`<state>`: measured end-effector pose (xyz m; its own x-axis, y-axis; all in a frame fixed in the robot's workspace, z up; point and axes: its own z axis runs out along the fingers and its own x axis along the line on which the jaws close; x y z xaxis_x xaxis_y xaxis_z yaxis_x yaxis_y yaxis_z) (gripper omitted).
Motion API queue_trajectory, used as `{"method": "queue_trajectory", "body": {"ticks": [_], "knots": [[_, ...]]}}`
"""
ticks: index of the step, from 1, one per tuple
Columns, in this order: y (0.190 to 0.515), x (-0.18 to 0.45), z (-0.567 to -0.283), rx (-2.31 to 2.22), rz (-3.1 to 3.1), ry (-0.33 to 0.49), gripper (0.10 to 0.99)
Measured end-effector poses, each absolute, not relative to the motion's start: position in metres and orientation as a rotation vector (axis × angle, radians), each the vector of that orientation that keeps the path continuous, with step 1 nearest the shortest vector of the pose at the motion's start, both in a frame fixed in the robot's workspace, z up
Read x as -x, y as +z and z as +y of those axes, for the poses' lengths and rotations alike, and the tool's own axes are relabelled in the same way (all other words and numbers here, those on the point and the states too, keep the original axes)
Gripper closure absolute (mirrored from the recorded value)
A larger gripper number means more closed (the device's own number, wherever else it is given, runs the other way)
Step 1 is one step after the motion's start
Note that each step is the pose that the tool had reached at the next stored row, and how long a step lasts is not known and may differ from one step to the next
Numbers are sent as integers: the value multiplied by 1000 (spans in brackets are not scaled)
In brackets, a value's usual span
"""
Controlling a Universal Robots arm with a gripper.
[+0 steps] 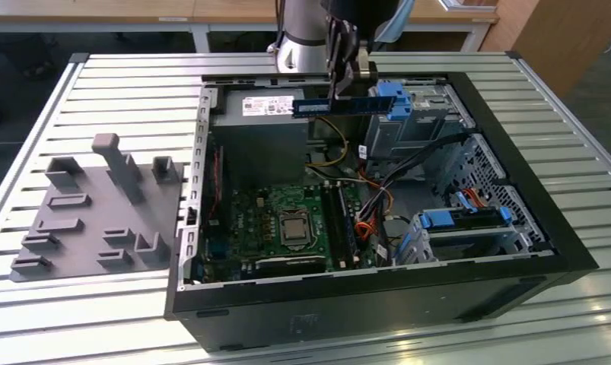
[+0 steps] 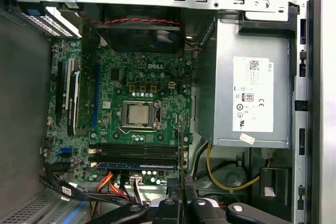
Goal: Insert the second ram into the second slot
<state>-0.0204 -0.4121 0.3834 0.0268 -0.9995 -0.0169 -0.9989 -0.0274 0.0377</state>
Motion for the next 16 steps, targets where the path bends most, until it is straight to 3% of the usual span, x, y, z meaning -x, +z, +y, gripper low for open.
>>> {"method": "queue_trajectory", "body": {"ticks": [16], "knots": [[383, 20, -415, -2238, -2182, -60, 949]]}}
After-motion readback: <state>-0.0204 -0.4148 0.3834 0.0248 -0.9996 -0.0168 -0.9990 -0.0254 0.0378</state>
